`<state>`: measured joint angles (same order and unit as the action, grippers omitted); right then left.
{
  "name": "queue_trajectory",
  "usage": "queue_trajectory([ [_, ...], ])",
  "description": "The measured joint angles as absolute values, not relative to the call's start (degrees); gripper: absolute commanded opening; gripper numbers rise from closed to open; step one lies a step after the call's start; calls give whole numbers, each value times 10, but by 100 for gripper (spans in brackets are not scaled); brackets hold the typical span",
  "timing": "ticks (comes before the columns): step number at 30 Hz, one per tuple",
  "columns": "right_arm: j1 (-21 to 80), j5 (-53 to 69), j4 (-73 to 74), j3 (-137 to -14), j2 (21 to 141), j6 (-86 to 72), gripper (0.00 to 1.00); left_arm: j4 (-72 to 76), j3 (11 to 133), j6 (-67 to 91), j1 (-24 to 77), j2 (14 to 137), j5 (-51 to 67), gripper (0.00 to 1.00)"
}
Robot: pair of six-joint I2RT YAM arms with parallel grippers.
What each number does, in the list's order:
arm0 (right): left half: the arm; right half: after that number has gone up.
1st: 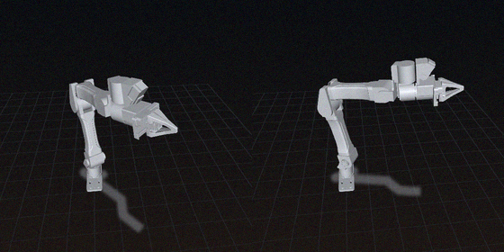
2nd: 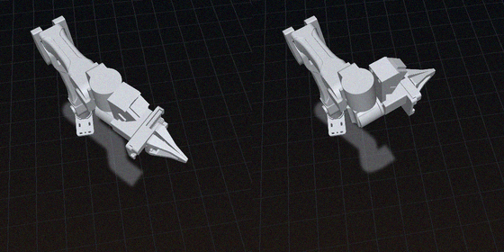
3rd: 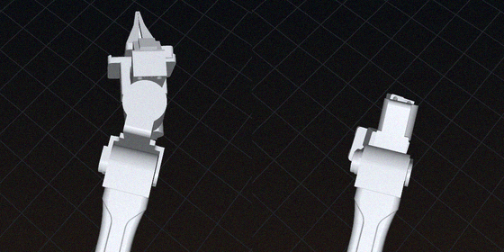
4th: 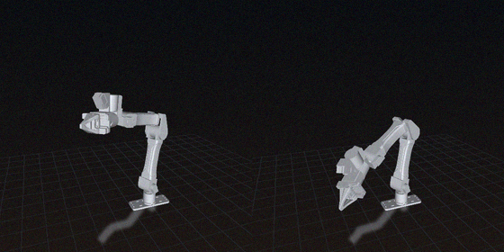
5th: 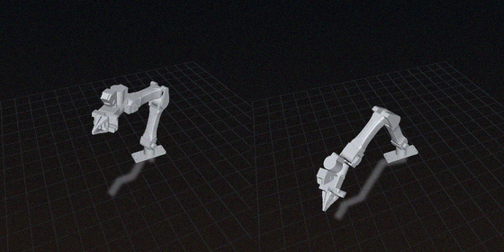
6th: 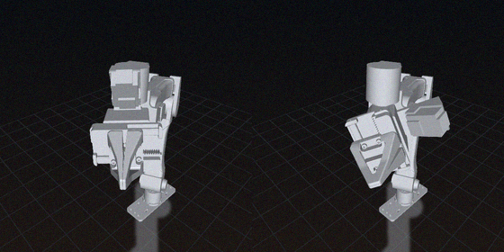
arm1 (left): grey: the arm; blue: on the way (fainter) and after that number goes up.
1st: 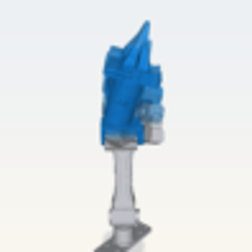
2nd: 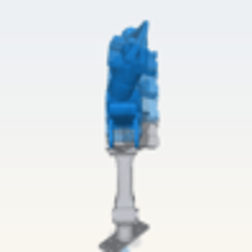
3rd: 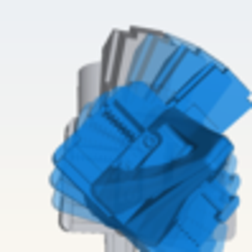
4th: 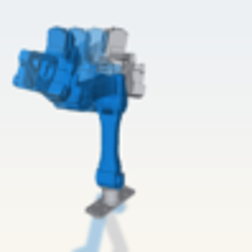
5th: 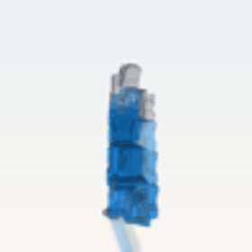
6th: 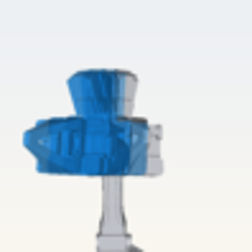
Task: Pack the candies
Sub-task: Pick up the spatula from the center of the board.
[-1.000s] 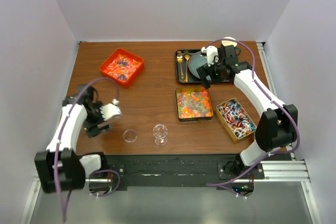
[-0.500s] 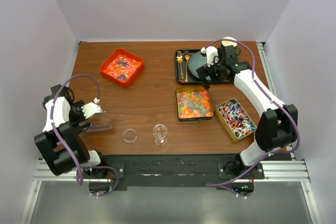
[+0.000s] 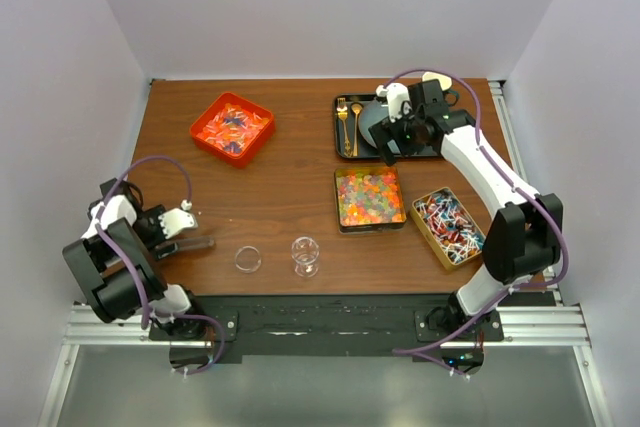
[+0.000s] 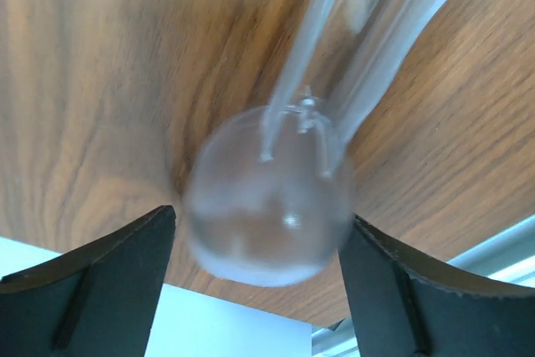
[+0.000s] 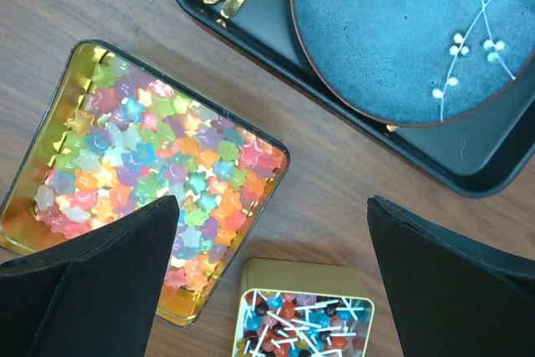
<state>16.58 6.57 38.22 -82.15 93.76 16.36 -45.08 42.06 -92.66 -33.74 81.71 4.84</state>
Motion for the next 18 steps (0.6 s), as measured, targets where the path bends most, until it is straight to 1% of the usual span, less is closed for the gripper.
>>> queue_trajectory([
  [2,168,64,382,-824,942,166,99,-444,410,-928,-337,804,52,71],
  [3,168,63,383,-824,944,166,99,-441,406,-928,-337,799,54,65],
  [5,170,59,385,-824,945,168,99,-437,401,-928,-337,794,57,58],
  [6,170,57,385,-824,945,168,99,-437,400,-928,-337,794,57,51],
  [9,172,56,386,-824,945,171,99,-438,403,-928,-337,795,64,46],
  [12,173,63,390,-827,945,180,99,-464,427,-928,-337,811,93,43],
  [14,173,76,396,-832,945,188,99,-509,478,-927,-335,837,124,42],
  [18,173,127,408,-859,945,208,99,-606,642,-905,-310,910,186,40],
])
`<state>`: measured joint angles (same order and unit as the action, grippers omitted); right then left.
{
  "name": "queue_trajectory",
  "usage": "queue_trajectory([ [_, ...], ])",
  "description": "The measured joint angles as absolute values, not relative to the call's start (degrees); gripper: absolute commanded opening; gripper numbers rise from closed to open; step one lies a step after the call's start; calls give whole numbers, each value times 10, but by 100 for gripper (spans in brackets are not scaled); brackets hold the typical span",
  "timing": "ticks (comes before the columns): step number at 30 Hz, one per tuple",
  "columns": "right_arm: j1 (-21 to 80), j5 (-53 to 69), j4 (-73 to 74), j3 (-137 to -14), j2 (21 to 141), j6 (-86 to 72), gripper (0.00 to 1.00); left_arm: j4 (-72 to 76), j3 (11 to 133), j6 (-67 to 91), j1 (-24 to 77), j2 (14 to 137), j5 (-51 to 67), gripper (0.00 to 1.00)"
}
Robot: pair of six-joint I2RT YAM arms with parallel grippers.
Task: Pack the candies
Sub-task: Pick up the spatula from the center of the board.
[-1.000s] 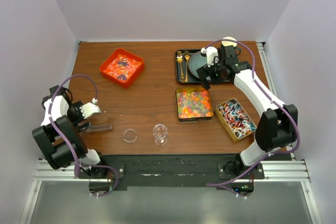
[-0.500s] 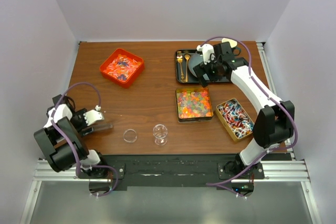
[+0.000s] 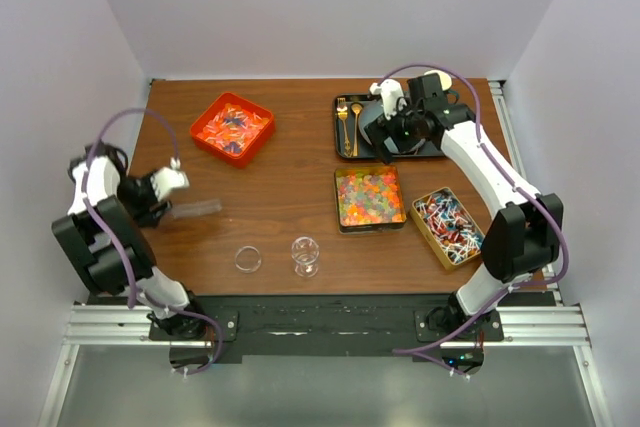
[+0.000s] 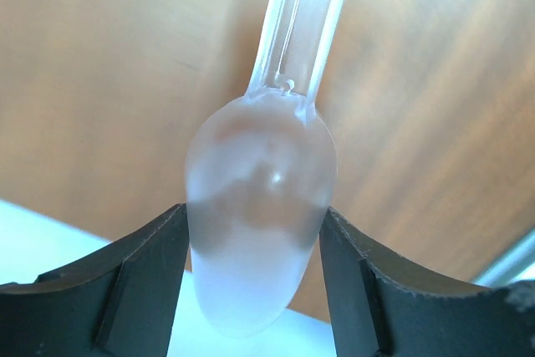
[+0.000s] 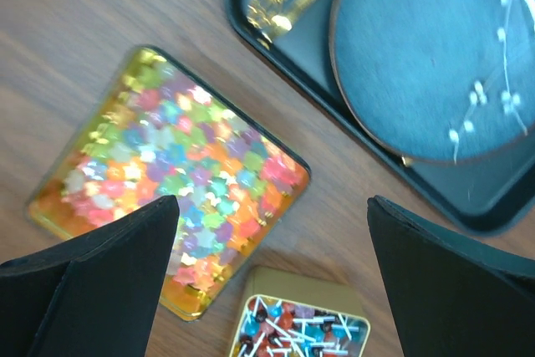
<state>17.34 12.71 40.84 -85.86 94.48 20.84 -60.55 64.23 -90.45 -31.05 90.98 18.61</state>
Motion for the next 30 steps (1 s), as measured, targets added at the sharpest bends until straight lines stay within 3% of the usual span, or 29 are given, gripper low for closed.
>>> queue_trajectory([
  [5,191,176,405,-884,927,242,98,-672,802,-816,-230,979,270,37],
  [9,249,177,375,-884,891,293,98,-708,850,-737,-152,1006,345,21],
  [14,310,181,344,-886,879,322,98,-724,873,-651,-119,1037,426,11],
  [30,418,226,238,-844,925,403,98,-740,870,-527,-103,1046,598,11],
])
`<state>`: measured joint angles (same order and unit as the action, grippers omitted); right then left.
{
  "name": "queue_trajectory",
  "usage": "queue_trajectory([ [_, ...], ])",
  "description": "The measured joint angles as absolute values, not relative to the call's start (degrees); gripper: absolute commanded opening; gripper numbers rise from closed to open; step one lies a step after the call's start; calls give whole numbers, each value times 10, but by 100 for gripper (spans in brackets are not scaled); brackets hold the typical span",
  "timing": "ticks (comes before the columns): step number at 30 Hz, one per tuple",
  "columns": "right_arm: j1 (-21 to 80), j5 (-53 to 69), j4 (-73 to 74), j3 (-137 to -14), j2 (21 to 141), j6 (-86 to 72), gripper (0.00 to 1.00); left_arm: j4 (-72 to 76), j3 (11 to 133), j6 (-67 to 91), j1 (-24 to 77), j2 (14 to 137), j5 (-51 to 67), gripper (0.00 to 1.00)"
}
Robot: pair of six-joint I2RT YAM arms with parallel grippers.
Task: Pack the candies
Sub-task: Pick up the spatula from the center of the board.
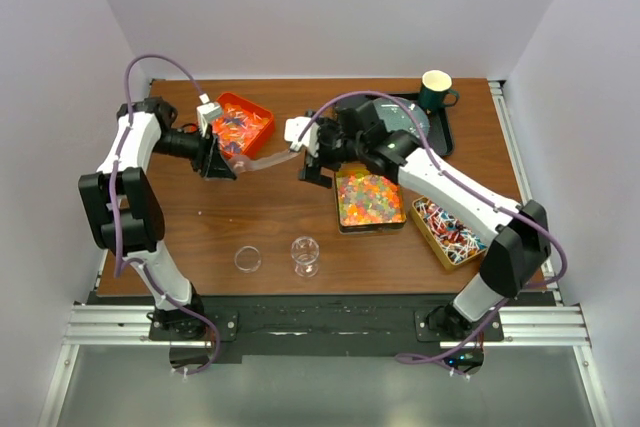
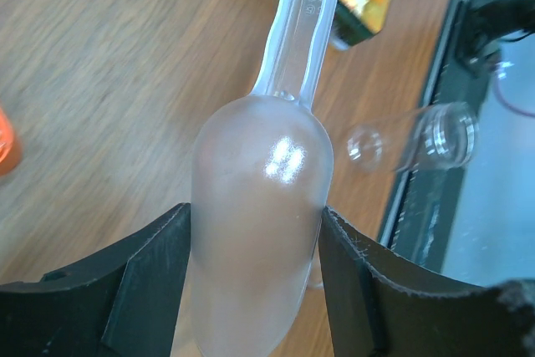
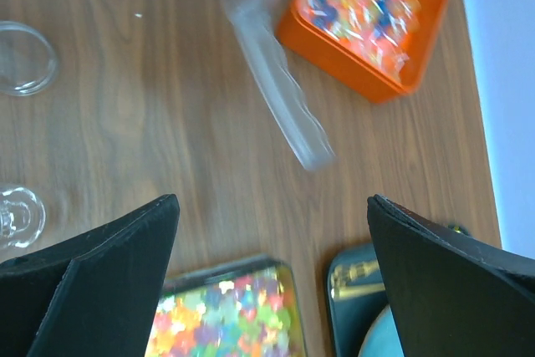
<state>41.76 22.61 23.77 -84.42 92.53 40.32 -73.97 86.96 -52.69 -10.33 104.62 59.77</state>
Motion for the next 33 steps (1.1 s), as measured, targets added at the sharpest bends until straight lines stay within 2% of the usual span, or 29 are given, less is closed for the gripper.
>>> queue_trajectory([
  [11,427,235,222,-865,994,455,97,-736,879,-495,-66,1043,621,11],
  [15,427,235,224,-872,998,467,89,-735,879,-490,-65,1037,621,11],
  [23,428,236,232,-896,1026,490,79,-737,881,-488,-49,1035,622,11],
  [25,429,236,234,-900,1033,496,73,-741,886,-488,-46,1035,622,11],
  [28,430,236,245,-911,1047,510,58,-744,897,-488,-44,1035,623,11],
  [30,431,236,253,-915,1053,518,40,-744,903,-487,-44,1035,624,13],
  [31,431,237,260,-918,1056,523,32,-744,905,-486,-44,1035,624,18],
  [32,431,237,264,-920,1058,527,16,-744,906,-485,-44,1035,624,23],
  [33,431,238,271,-923,1061,529,10,-745,907,-484,-44,1035,624,30],
])
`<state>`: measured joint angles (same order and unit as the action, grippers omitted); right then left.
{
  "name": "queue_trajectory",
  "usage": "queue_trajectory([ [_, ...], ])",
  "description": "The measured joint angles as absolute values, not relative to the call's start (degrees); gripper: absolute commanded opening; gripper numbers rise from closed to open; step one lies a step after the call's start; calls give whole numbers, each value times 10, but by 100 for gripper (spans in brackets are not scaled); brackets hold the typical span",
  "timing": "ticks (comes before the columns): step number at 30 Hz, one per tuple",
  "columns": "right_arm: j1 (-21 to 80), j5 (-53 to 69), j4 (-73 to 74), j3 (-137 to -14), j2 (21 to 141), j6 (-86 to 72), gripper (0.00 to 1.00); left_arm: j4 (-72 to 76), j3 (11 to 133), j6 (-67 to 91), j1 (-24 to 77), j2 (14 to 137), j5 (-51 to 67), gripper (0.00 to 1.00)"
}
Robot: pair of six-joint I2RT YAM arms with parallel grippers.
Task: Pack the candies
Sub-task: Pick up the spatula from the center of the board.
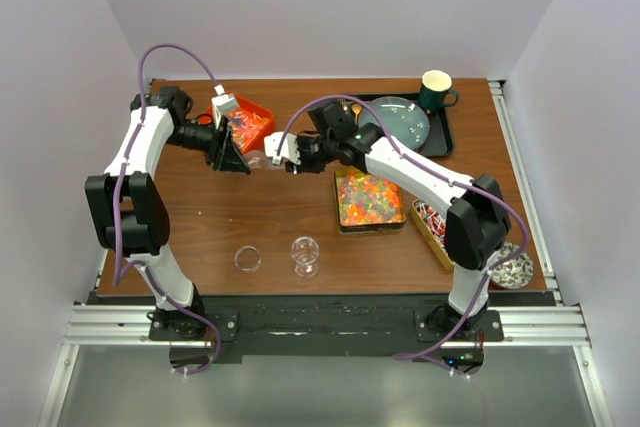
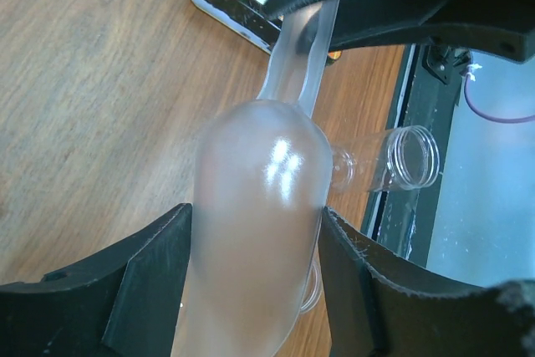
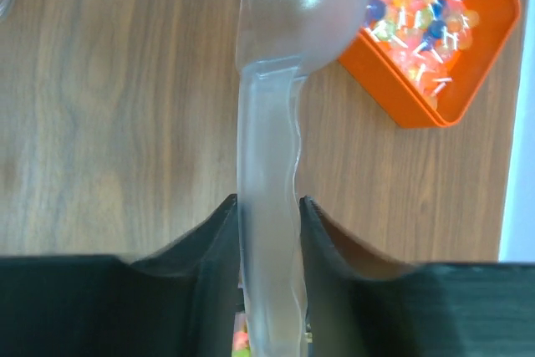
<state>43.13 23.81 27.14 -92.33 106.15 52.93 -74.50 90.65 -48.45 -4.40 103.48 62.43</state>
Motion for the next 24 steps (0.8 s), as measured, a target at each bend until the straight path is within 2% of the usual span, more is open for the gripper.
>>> queue_trajectory([
  [1,431,240,283,-931,1066,534,6,-744,907,-481,-44,1035,625,43],
  [2,431,242,296,-938,1070,535,0,-743,908,-474,-44,1035,627,48],
  [4,431,242,314,-956,1081,537,0,-736,909,-459,-45,1035,625,59],
  [7,429,239,332,-972,1086,533,0,-702,908,-420,-44,1031,623,67],
  [15,383,269,414,-1015,1086,472,0,-481,834,-353,-36,889,540,72],
  [19,334,312,472,-1026,1086,420,0,-333,725,-309,-39,790,507,70],
  [24,302,347,515,-1027,1086,363,0,-176,628,-216,-38,763,510,67],
])
